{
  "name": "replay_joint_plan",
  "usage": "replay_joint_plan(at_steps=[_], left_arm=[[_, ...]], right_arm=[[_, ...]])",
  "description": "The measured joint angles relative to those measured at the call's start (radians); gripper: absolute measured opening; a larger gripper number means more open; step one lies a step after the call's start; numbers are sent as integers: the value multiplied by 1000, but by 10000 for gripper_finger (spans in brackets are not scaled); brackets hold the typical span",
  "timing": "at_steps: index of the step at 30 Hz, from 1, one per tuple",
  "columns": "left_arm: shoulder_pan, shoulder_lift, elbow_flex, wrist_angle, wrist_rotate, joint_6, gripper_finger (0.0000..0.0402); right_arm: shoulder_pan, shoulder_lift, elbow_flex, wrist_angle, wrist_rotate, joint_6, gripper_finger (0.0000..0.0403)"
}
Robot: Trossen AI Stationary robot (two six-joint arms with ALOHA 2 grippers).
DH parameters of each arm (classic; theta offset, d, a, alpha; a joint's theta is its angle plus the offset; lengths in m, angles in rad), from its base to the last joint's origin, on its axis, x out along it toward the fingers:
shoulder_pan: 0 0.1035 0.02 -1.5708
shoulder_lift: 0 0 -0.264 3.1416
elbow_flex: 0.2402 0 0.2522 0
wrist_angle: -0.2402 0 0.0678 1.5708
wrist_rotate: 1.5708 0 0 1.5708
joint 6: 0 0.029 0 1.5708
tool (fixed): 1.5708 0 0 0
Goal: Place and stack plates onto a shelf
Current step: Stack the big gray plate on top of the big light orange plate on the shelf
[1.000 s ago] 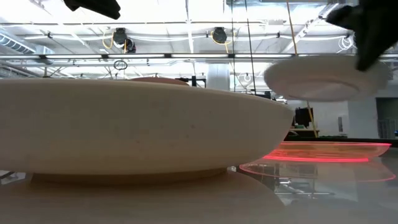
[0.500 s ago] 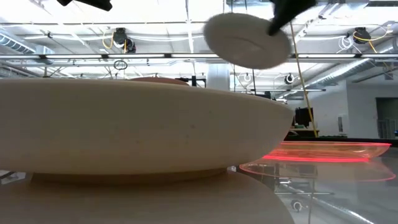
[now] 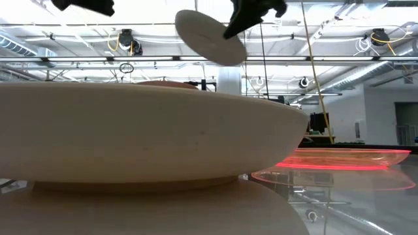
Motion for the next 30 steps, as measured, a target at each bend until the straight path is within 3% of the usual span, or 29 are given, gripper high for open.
replay_joint_plan(at_steps=[8, 19, 30], left_arm=[[10, 0, -119, 126, -4, -6, 113], [8, 0, -151, 188, -4, -13, 113], [4, 0, -152, 211, -3, -22, 113]], right_arm=[[-65, 136, 157, -1, -28, -103, 0], [-104, 303, 394, 1, -59, -234, 0], [-180, 363, 430, 97, -158, -325, 0]])
